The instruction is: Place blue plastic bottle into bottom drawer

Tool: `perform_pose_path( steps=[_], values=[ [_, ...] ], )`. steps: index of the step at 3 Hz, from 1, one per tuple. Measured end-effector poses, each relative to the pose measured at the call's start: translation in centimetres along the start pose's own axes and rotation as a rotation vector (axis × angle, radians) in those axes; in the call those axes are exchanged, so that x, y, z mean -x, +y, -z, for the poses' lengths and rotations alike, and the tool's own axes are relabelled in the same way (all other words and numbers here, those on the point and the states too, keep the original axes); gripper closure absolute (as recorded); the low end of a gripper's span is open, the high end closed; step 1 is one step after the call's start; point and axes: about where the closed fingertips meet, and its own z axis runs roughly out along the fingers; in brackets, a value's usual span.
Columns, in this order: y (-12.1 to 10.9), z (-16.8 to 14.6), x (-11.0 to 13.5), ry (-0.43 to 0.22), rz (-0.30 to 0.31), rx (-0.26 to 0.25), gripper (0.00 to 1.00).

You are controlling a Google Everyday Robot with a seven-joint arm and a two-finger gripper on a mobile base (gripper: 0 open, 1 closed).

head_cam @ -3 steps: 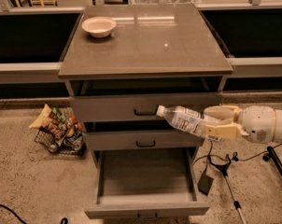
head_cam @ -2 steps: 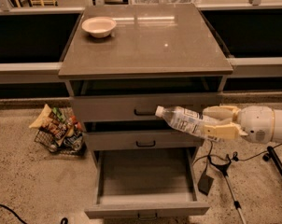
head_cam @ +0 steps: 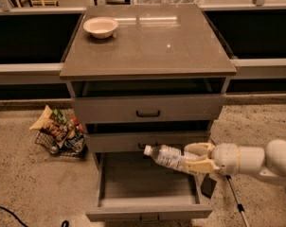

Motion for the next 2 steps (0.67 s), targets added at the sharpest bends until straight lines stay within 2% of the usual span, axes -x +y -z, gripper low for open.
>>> perform_pose_path(
  steps=[1,2],
  values=[
    [-0.6,-3.0,-5.2,-0.001,-0.048,0.032,1.0],
    [-2.0,-6.5,-9.9,0.004,-0.105,0.038,1.0]
  ],
)
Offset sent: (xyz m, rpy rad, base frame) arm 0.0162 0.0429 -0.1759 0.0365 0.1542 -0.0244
